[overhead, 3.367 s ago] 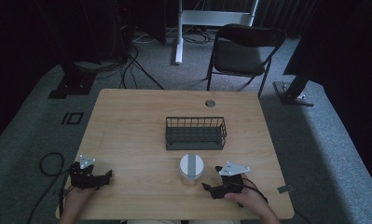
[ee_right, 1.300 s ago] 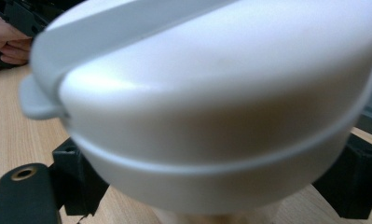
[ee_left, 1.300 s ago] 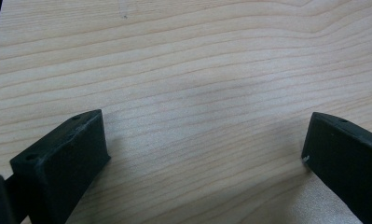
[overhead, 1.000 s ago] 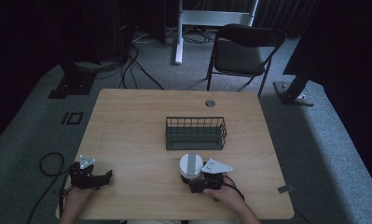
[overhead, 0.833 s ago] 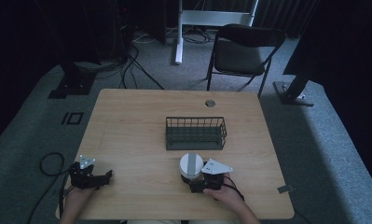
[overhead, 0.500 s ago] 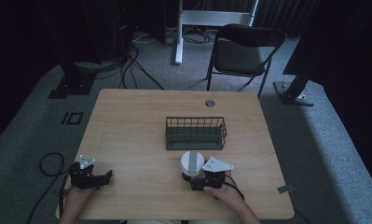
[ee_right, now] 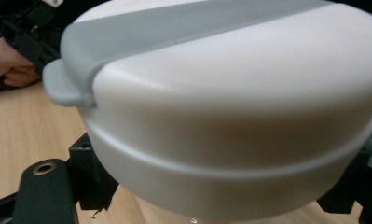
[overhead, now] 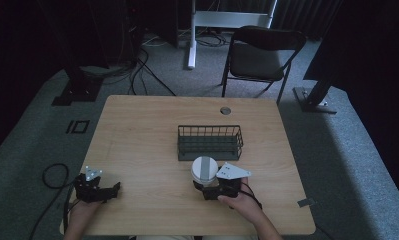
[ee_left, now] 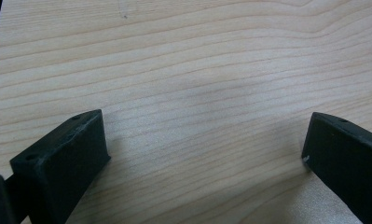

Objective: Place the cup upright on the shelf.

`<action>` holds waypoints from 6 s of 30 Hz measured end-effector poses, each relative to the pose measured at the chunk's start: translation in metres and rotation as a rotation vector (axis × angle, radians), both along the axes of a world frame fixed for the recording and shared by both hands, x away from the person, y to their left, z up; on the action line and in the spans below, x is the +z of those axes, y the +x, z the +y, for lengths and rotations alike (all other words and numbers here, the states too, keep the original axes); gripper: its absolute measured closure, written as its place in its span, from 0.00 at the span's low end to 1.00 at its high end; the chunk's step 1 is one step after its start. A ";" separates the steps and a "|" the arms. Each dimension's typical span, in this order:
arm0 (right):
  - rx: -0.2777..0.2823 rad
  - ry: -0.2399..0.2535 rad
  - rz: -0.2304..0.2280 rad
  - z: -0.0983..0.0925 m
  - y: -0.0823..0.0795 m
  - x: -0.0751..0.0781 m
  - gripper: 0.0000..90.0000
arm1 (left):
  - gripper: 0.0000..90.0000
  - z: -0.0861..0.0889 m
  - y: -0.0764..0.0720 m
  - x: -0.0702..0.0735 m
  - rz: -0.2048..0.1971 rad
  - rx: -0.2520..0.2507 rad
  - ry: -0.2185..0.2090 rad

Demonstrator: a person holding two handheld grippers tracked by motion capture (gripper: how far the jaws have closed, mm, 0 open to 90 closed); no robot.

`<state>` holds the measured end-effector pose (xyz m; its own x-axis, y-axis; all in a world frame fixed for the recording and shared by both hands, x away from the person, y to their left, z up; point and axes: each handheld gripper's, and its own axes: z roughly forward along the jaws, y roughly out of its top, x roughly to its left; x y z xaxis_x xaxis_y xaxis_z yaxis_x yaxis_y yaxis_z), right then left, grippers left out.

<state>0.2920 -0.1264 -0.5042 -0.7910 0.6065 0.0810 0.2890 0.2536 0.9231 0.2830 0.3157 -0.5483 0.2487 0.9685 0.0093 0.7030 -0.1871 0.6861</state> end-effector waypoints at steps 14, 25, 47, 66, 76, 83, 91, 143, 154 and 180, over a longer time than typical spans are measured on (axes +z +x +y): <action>-0.038 0.032 -0.035 0.004 0.014 0.024 0.20 | 0.00 0.000 0.000 0.000 0.000 0.000 0.000; -0.092 0.050 -0.074 0.008 0.033 0.051 0.20 | 0.00 0.000 0.000 0.000 -0.001 0.001 -0.001; -0.332 0.021 -0.105 0.005 0.075 0.074 0.20 | 0.00 0.000 0.000 0.000 0.002 -0.002 0.001; -0.548 -0.084 -0.064 0.013 0.107 0.063 0.20 | 0.00 0.000 0.000 0.000 0.000 0.000 -0.001; -0.593 -0.106 0.004 0.021 0.114 0.048 0.20 | 0.00 0.000 0.000 0.000 0.000 0.000 0.000; -0.601 -0.108 0.043 0.026 0.116 0.040 0.20 | 0.00 0.000 0.000 0.000 0.000 0.000 0.000; -0.633 -0.136 0.062 0.029 0.118 0.034 0.20 | 0.00 0.000 0.000 0.000 0.000 0.000 0.000; -0.618 -0.050 0.025 0.019 0.107 0.015 0.14 | 0.00 0.000 0.000 0.000 0.000 0.000 0.000; -0.572 -0.032 0.019 0.012 0.100 0.017 0.14 | 0.00 0.000 0.000 0.000 0.000 0.000 0.000; -0.519 -0.013 -0.013 -0.012 0.066 0.023 0.14 | 0.00 0.000 0.000 0.000 0.000 0.000 0.000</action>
<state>0.3579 -0.1383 -0.4810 -0.3862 0.9202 0.0630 0.3683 0.0913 0.9252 0.2830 0.3157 -0.5483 0.2485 0.9686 0.0092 0.7030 -0.1869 0.6862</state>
